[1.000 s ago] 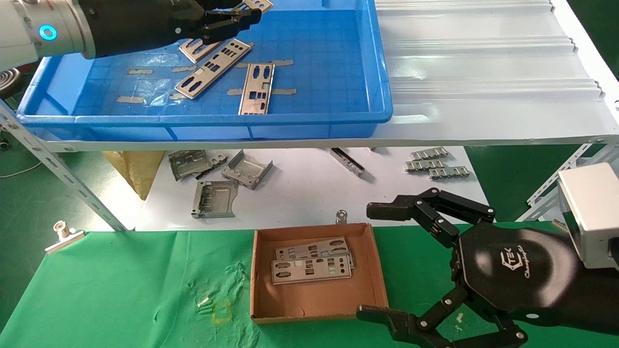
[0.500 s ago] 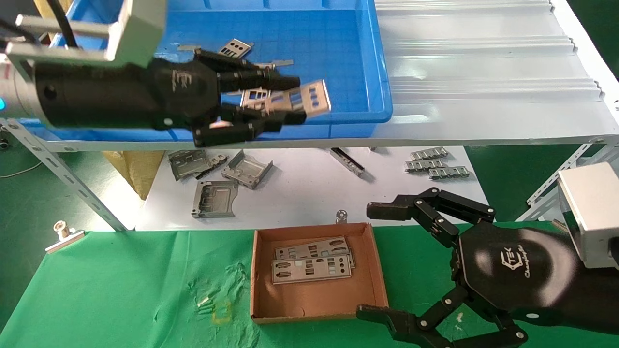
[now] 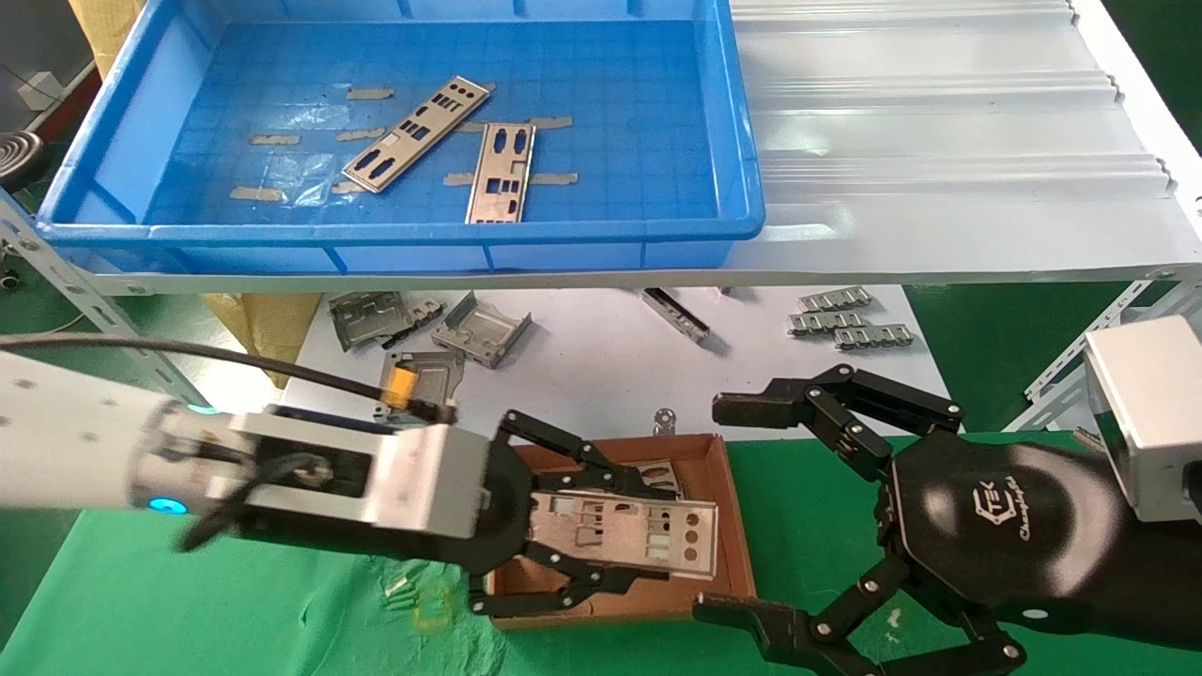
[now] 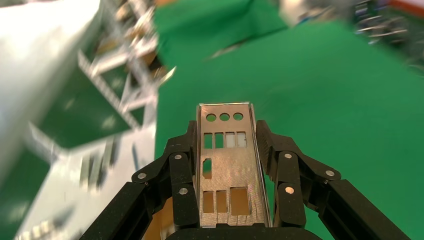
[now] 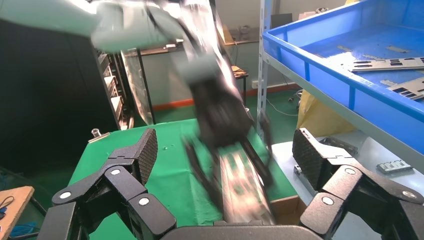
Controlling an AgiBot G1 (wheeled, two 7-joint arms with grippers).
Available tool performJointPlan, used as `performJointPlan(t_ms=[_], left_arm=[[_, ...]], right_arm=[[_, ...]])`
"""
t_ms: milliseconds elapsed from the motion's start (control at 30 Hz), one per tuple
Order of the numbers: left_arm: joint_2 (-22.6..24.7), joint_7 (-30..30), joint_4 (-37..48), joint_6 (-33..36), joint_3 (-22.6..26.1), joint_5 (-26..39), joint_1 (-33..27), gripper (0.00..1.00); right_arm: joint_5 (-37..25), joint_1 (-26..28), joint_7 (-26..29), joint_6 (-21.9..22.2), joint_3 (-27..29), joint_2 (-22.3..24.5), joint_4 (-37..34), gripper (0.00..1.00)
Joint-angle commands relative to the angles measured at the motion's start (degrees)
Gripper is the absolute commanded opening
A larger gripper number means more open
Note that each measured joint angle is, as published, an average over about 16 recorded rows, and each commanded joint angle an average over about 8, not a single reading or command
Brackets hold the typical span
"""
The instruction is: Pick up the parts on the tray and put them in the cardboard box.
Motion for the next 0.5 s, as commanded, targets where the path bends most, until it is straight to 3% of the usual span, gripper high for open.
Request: performJointPlan(t_ms=[33,500], left_arm=[[1.8,2.7,0.8,-5.1,0.6,1.7,3.0,0.0],[12.7,13.4,17.6,-12.0,2.1,5.0,4.9,0.0]], right_arm=[[0.0,0.0,0.0,0.0,0.0,0.0,0.0,1.0],[0.0,0.0,0.0,0.0,0.0,0.0,0.0,1.0]])
